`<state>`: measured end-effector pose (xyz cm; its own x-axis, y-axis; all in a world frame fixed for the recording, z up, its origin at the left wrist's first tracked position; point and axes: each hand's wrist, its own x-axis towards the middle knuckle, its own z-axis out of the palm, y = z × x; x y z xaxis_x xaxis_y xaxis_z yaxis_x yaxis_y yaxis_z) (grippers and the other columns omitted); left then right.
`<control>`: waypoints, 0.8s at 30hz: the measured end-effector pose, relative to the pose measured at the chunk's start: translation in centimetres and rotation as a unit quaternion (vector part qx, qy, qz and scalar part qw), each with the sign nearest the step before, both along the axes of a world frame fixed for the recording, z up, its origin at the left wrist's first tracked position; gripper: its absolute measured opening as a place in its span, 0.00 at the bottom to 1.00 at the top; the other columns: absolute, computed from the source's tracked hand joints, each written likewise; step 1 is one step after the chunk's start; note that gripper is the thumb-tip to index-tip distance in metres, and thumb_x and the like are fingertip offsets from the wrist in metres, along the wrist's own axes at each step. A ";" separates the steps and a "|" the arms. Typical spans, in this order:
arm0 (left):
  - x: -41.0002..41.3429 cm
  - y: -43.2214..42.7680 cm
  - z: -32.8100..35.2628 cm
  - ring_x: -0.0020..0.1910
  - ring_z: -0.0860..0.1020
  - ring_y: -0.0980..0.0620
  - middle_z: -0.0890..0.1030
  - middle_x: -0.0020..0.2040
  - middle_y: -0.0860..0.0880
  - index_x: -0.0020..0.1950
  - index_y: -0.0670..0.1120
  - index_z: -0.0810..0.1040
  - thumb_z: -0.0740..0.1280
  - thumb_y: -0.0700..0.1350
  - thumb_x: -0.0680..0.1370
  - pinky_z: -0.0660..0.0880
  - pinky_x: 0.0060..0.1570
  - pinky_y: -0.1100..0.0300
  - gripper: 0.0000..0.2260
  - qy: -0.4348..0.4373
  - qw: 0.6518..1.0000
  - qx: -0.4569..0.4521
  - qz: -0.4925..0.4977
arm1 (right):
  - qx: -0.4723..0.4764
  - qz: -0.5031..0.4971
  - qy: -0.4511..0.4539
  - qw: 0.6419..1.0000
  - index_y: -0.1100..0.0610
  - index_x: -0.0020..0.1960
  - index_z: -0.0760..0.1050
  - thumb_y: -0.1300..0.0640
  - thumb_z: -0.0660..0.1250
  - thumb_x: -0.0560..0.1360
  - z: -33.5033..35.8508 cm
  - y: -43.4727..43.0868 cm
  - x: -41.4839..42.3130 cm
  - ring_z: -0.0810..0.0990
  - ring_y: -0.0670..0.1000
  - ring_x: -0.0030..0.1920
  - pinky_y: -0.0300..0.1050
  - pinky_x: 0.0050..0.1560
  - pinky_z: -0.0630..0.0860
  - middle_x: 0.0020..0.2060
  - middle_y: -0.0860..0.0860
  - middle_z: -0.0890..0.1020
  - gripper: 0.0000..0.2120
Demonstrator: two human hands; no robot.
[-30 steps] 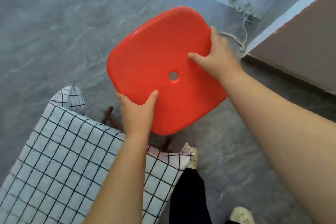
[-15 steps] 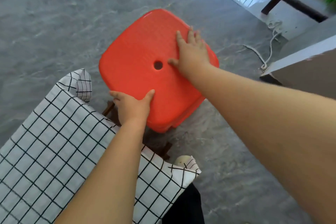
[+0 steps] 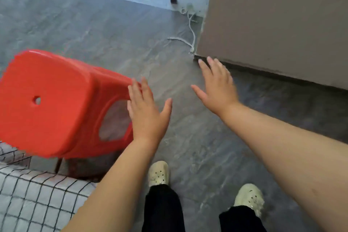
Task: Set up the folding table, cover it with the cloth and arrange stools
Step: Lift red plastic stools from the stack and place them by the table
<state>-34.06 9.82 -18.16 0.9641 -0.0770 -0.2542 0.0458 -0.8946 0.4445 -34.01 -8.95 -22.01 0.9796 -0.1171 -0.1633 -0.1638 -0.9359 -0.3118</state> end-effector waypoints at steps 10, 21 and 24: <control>-20.0 -37.8 1.8 0.76 0.40 0.50 0.41 0.78 0.49 0.77 0.50 0.40 0.57 0.60 0.78 0.44 0.73 0.50 0.36 0.062 0.945 -0.051 -0.318 | -0.104 -0.329 0.029 0.938 0.57 0.75 0.57 0.43 0.63 0.75 3.2 -37.3 -31.5 0.53 0.60 0.75 0.55 0.74 0.51 0.75 0.60 0.56 0.34; -44.1 -59.5 0.8 0.76 0.40 0.49 0.40 0.78 0.49 0.77 0.51 0.39 0.57 0.60 0.78 0.42 0.72 0.49 0.36 0.091 0.804 -0.027 -0.587 | -0.081 -0.618 0.098 0.776 0.58 0.75 0.54 0.43 0.62 0.75 2.5 -50.4 -64.9 0.51 0.63 0.74 0.58 0.73 0.50 0.75 0.61 0.54 0.35; -47.9 -62.9 0.1 0.76 0.41 0.49 0.41 0.78 0.48 0.77 0.51 0.40 0.57 0.61 0.78 0.44 0.73 0.48 0.36 0.095 0.774 -0.019 -0.626 | -0.069 -0.654 0.108 0.745 0.56 0.76 0.53 0.35 0.52 0.71 0.9 -50.1 -68.6 0.52 0.63 0.74 0.60 0.72 0.52 0.75 0.61 0.55 0.40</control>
